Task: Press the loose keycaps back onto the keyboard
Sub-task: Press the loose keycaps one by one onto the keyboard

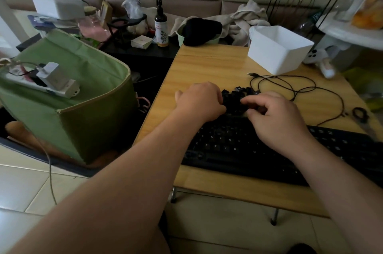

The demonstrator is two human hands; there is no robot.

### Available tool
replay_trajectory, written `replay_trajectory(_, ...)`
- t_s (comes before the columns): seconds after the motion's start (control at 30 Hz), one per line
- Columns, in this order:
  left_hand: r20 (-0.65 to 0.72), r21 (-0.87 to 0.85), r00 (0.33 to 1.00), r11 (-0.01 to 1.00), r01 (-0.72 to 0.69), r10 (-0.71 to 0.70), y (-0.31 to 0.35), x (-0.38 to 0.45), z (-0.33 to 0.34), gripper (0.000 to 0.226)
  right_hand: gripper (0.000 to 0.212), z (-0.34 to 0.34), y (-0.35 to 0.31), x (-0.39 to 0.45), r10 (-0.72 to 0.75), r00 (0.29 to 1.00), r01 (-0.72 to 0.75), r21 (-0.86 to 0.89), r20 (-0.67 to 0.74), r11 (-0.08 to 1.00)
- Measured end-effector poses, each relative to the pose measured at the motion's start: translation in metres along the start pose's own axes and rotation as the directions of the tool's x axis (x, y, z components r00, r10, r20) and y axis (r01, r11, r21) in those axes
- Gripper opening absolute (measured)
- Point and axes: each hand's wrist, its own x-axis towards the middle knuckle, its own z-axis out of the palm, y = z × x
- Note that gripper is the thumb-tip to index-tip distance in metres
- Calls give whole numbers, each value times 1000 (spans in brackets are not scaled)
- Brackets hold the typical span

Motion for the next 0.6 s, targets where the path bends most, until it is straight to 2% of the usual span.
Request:
replay_trajectory(0.1, -22, 28, 1000, 999, 22, -21, 4, 3, 1, 13, 29, -2, 0, 2, -14, 1000, 15, 18, -17, 1000)
replay_trajectory(0.2, -7, -30, 999, 999, 33, -33, 3, 3, -4, 11, 28, -3, 2, 1, -19, 1000, 20, 49, -21, 999)
replay_trajectory(0.3, 12, -282, 999, 959, 38, -36, -2, 0, -15, 10, 28, -3, 3, -1, -38, 999, 40, 90, -25, 995)
replay_trajectory(0.37, 28, -548, 999, 835, 50, -42, -3, -6, -21, 8, 29, -5, 0, -1, -69, 997, 75, 139, -44, 987)
replay_trajectory(0.47, 148, -839, 988, 535, 105, 37, 2, -17, -23, 7, 38, -6, -7, -2, -105, 990, 126, 251, -94, 960)
replay_trajectory(0.53, 204, -903, 974, 403, 150, 94, 5, -22, -20, 9, 37, -6, -12, -3, -127, 979, 169, 284, -162, 944)
replay_trajectory(0.6, 227, -926, 966, 335, 175, 124, 5, -23, -19, 11, 33, -4, -14, -2, -138, 964, 200, 279, -228, 939)
